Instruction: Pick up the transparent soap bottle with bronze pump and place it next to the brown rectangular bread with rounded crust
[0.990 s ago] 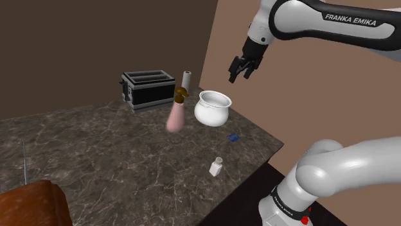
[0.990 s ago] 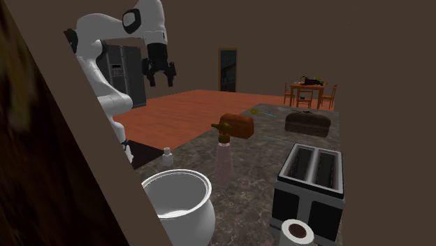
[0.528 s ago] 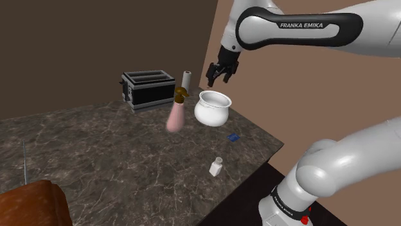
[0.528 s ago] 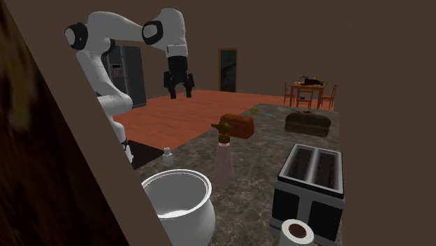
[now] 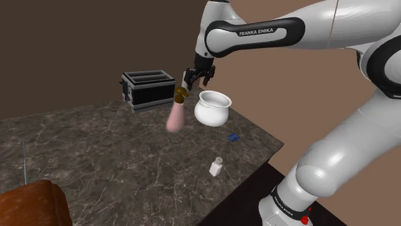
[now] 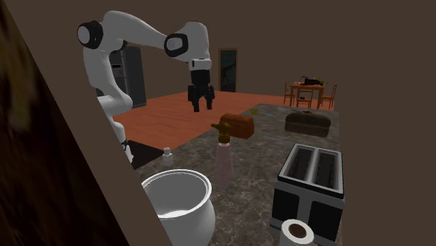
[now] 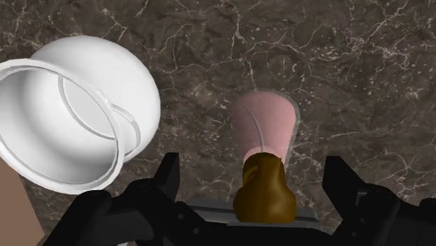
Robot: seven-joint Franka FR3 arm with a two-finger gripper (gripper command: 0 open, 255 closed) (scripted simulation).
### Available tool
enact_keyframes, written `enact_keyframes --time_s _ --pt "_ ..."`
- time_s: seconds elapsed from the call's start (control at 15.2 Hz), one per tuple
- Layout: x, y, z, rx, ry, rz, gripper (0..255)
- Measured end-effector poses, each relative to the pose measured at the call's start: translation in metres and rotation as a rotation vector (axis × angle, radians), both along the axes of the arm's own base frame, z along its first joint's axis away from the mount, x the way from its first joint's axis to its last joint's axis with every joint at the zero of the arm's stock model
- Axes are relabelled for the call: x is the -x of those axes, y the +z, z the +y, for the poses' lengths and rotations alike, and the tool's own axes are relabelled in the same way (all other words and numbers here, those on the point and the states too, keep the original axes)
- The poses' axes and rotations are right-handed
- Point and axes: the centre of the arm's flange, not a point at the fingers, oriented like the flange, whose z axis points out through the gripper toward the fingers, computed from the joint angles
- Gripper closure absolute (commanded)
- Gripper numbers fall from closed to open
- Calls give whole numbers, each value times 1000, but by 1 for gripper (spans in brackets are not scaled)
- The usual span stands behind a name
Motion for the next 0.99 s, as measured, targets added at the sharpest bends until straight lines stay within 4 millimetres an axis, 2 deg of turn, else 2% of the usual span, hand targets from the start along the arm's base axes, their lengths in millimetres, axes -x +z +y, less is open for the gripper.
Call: enact_keyframes --time_s 0.2,0.33,0.66,0.99 --pt "-31 -21 14 0 4 8 0" --pt "-34 -31 19 -1 5 9 0" --pt "-39 -60 16 -1 5 10 0" --pt "-41 -65 16 -1 5 9 0"
